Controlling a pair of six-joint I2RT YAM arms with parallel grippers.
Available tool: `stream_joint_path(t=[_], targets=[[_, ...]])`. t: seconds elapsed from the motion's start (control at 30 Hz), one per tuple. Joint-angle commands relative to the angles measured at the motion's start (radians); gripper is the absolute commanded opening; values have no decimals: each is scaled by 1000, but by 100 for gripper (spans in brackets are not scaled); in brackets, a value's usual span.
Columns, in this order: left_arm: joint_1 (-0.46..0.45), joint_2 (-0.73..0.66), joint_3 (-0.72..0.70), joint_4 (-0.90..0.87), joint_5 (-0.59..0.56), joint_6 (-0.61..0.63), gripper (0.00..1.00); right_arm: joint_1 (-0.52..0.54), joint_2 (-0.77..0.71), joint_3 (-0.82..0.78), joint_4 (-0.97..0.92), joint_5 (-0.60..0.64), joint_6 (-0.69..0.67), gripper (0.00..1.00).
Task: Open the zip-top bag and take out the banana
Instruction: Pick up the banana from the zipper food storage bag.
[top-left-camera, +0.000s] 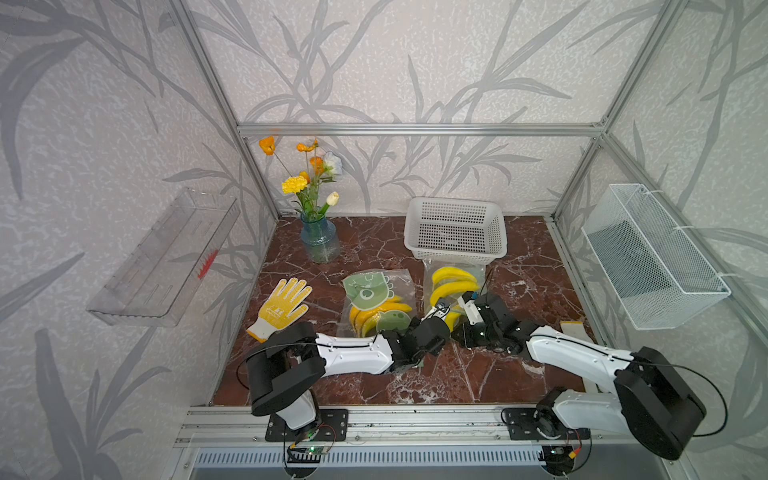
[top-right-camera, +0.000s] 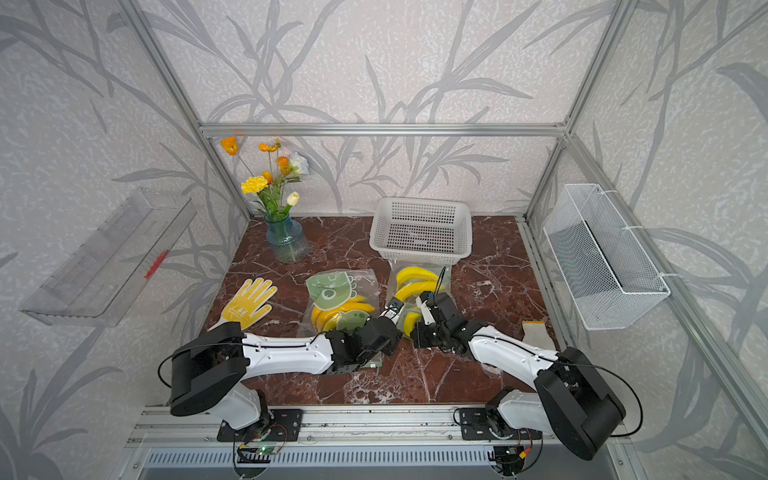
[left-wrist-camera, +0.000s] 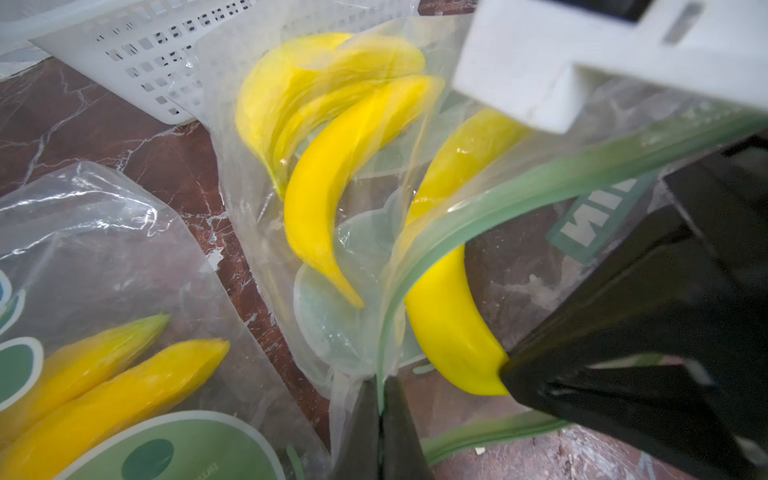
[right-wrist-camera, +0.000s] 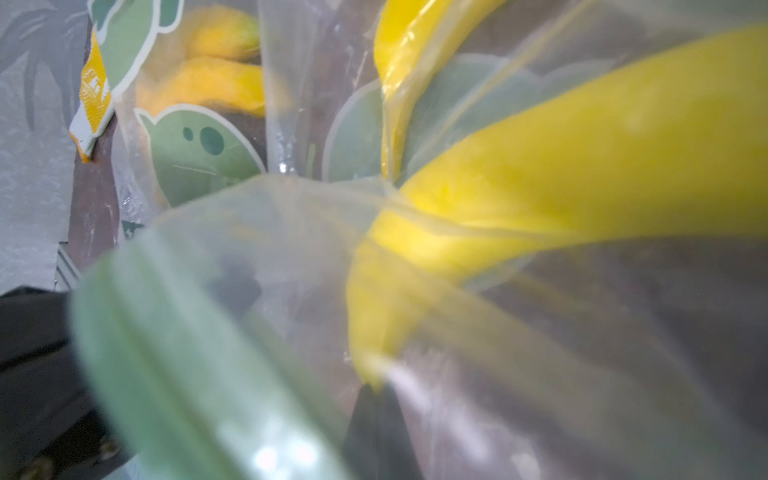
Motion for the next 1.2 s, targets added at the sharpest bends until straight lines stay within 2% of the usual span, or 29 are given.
stream_joint_path(t=[0.0, 0.23, 0.6, 0.93, 1.17], targets=[[-5, 12, 28, -15, -17, 16, 0, -11, -58, 3, -40, -61, -3, 0], [-8, 20, 35, -22, -15, 31, 0, -39, -149, -33, -39, -71, 50, 0], [-5, 55, 98, -61, -76, 48, 0, -38, -189, -59, -157, -285, -7, 0], [11, 70, 128, -80, -29, 43, 0, -39, -435, -100, -270, -424, 4, 0], [18, 61, 123, -73, 1, 33, 0, -41, -668, -127, -241, -430, 117, 0]])
